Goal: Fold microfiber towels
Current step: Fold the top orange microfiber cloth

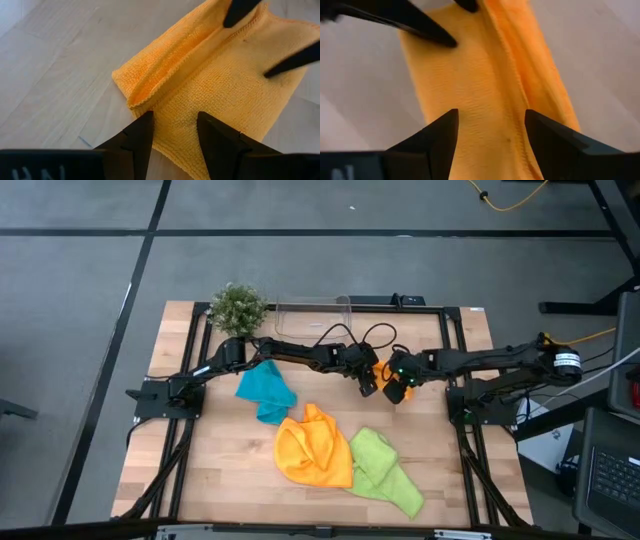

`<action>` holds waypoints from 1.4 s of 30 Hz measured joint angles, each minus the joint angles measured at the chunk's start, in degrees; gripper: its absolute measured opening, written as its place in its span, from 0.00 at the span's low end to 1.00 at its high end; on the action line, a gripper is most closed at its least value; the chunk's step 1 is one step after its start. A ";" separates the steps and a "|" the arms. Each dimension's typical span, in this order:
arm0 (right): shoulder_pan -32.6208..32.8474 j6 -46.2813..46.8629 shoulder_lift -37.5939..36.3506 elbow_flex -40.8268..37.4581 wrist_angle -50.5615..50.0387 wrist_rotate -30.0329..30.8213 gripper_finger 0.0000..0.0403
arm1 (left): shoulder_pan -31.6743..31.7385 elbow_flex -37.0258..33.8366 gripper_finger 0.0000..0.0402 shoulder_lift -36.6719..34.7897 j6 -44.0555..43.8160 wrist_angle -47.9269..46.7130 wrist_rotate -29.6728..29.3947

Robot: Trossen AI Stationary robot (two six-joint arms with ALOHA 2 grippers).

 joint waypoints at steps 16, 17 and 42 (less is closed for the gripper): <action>-1.24 2.82 -0.03 -5.15 0.08 0.81 0.58 | -0.02 0.07 0.37 -0.07 0.04 0.06 0.28; -1.24 2.82 -0.02 -5.10 0.20 0.85 0.58 | -0.02 0.07 0.37 -0.07 0.03 0.04 0.28; -1.24 0.09 0.02 -5.10 0.41 1.31 0.58 | 1.95 2.21 0.48 -1.22 3.08 -2.60 15.26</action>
